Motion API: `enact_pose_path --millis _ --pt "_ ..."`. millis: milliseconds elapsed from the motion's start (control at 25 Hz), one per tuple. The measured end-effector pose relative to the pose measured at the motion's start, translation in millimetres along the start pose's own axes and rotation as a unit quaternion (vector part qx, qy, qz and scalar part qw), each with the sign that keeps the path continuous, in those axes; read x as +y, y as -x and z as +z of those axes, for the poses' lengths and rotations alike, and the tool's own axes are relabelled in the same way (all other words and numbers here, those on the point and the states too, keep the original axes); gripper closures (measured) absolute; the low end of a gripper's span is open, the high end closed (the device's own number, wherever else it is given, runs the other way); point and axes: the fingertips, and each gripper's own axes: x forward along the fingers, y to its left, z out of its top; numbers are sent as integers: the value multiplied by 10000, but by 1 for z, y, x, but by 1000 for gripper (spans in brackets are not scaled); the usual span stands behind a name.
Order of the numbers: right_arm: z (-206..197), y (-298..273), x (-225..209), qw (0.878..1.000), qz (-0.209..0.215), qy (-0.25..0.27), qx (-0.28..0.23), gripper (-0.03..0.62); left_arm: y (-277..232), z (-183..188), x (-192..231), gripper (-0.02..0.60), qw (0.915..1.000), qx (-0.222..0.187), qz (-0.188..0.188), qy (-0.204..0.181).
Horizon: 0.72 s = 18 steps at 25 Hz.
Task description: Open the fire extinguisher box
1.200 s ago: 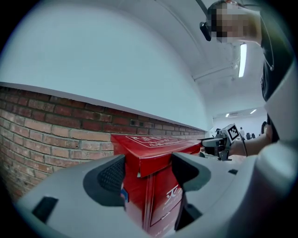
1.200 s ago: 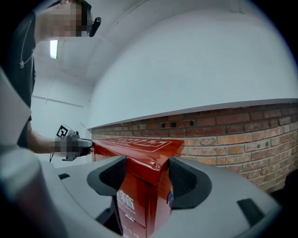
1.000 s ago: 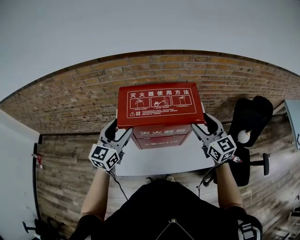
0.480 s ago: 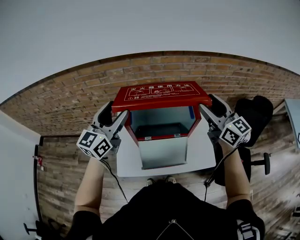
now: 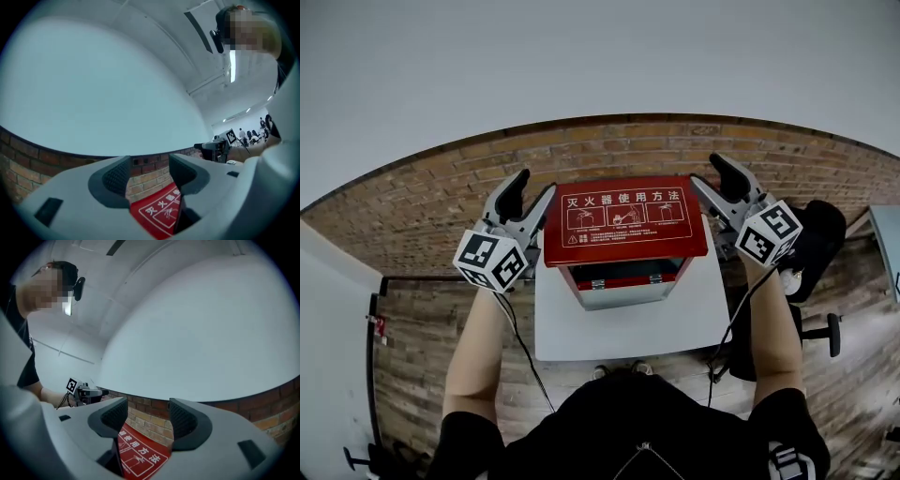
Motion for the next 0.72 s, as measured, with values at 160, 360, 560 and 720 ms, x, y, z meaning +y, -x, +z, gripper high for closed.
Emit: enact_pose_path --millis 160,360,560,720 --pt "-53 31 9 9989 -54 -200 425 309 37 -55 0 273 9988 436 60 213" --pt "-124 79 32 9953 -231 -172 925 307 84 -123 -19 272 9945 888 -106 538" --pt "-166 102 43 9929 -395 -19 1122 307 102 -163 -32 251 9926 983 -215 674" --pt "-178 93 41 9924 -447 -21 1148 307 92 -175 -41 239 9926 1006 -315 607"
